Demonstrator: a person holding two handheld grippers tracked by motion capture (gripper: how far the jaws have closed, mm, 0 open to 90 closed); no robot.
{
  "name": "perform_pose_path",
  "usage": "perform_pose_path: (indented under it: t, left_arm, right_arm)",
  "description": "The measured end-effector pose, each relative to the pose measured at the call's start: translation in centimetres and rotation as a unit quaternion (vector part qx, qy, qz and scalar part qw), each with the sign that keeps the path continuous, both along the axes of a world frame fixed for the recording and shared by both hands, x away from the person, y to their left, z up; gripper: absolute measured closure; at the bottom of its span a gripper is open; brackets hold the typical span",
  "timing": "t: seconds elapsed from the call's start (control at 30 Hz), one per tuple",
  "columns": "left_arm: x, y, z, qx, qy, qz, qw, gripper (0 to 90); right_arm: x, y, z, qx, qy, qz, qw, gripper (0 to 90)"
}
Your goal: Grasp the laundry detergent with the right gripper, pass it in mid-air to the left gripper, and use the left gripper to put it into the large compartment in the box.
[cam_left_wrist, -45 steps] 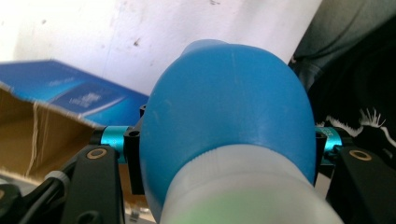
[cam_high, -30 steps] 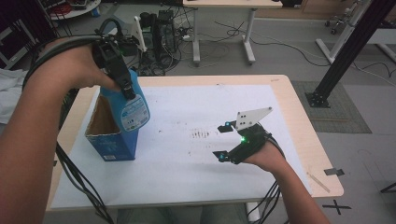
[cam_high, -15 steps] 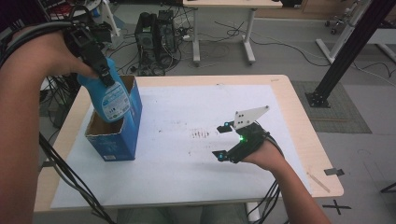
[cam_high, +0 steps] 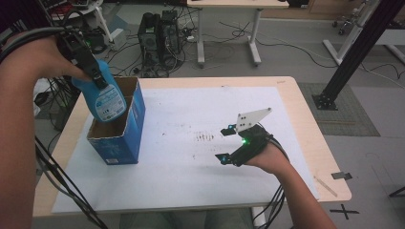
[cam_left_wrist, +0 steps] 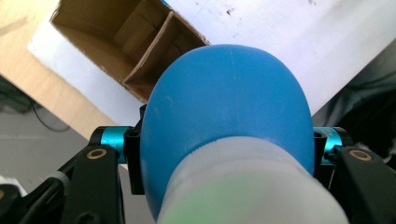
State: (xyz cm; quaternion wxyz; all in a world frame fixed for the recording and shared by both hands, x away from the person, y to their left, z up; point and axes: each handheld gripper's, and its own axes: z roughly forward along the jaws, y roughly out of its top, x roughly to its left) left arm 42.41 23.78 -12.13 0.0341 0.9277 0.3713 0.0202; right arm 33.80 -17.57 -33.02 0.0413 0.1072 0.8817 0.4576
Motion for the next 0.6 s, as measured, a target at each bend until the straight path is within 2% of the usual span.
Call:
perform_pose_path:
  t: [0.1,0.13,0.23,0.33,0.43,0.6]
  left_arm:
    - [0.3,0.3,-0.8,-0.001,0.003,0.0,1.0,38.9]
    - [0.5,0.5,-1.0,0.005,0.005,-0.006,1.0,38.9]
    - [0.6,0.7,-1.6,0.0,0.005,0.008,1.0,38.9]
    - [0.9,0.9,-2.3,0.009,0.011,0.005,0.9999,38.9]
    - [1.0,0.9,-3.3,0.003,0.014,0.015,0.9998,38.9]
    - [1.2,0.6,-4.9,0.008,0.022,0.004,0.9997,38.9]
  right_arm:
    - [-0.1,0.2,0.1,0.0,-0.002,-0.001,1.0,12.7]
    - [-0.1,0.2,0.1,-0.002,-0.001,0.0,1.0,12.7]
    - [-0.2,0.4,0.0,-0.005,0.0,-0.002,1.0,12.7]
    - [-0.2,0.4,0.1,-0.008,0.004,-0.004,1.0,12.7]
    - [-0.2,0.6,0.0,-0.007,0.001,-0.002,1.0,12.7]
    - [-0.3,0.7,0.0,-0.012,0.001,0.001,0.9999,12.7]
